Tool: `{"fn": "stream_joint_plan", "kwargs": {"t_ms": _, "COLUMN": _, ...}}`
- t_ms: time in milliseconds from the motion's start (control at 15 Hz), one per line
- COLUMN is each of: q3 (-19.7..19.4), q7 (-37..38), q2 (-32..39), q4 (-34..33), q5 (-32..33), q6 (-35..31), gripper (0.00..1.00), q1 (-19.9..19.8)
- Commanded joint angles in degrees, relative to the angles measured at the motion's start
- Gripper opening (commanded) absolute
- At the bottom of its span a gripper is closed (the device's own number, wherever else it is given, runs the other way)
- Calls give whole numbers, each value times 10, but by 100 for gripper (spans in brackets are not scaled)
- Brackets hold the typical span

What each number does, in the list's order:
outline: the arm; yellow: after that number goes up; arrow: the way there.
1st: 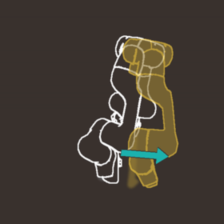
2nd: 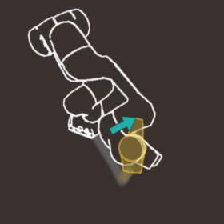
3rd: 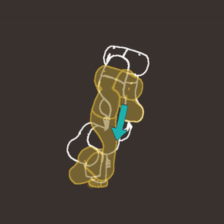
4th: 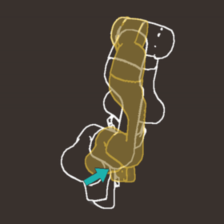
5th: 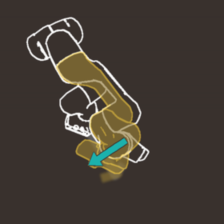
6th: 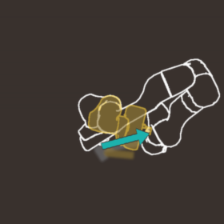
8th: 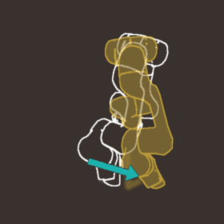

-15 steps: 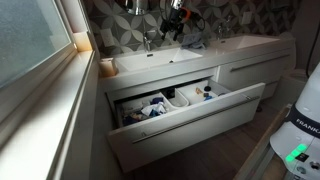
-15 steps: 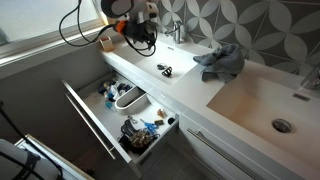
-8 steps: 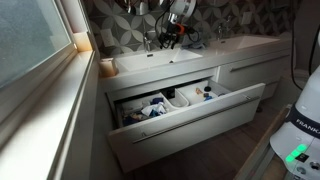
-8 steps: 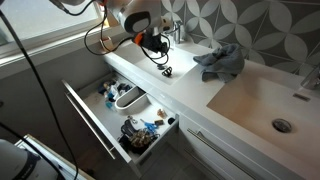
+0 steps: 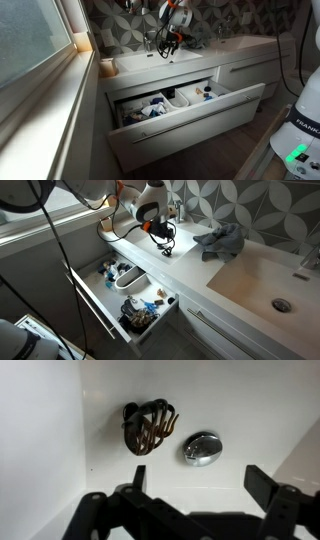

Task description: Put the black object on the top of the sink

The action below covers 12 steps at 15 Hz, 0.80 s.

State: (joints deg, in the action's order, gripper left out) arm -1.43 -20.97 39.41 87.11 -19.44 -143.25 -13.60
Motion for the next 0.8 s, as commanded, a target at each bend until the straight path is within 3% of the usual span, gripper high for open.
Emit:
{"fn": "stream_joint_plan", "kwargs": {"t_ms": 0, "q3": -8, "q7": 57, "q2": 37, "q4": -51, "q5": 53, "q6": 31, "gripper": 99, "q1": 0}}
{"fn": "stream_joint_plan", "kwargs": {"t_ms": 400, "q3": -20, "q7": 114, "q2": 60, "q4": -88, "q5": 98, "q6": 92, "gripper": 99, "q1": 0}}
{"fn": "stream_joint_plan", "kwargs": {"t_ms": 533, "q3": -17, "q7": 116, "q2": 68, "q4": -101, "q5": 96, "q6": 108, "gripper": 91, "q1": -3}}
{"fn": "stream_joint_plan", "kwargs": {"t_ms": 600, "q3": -15, "q7": 117, "q2": 72, "q4": -108, "q5": 93, "q6": 118, "gripper": 82, "q1": -5}}
{"fn": "stream_joint_plan", "kwargs": {"t_ms": 733, "q3": -17, "q7": 123, "q2": 81, "q4": -120, "q5": 95, "q6": 131, "gripper": 79, "q1": -4}}
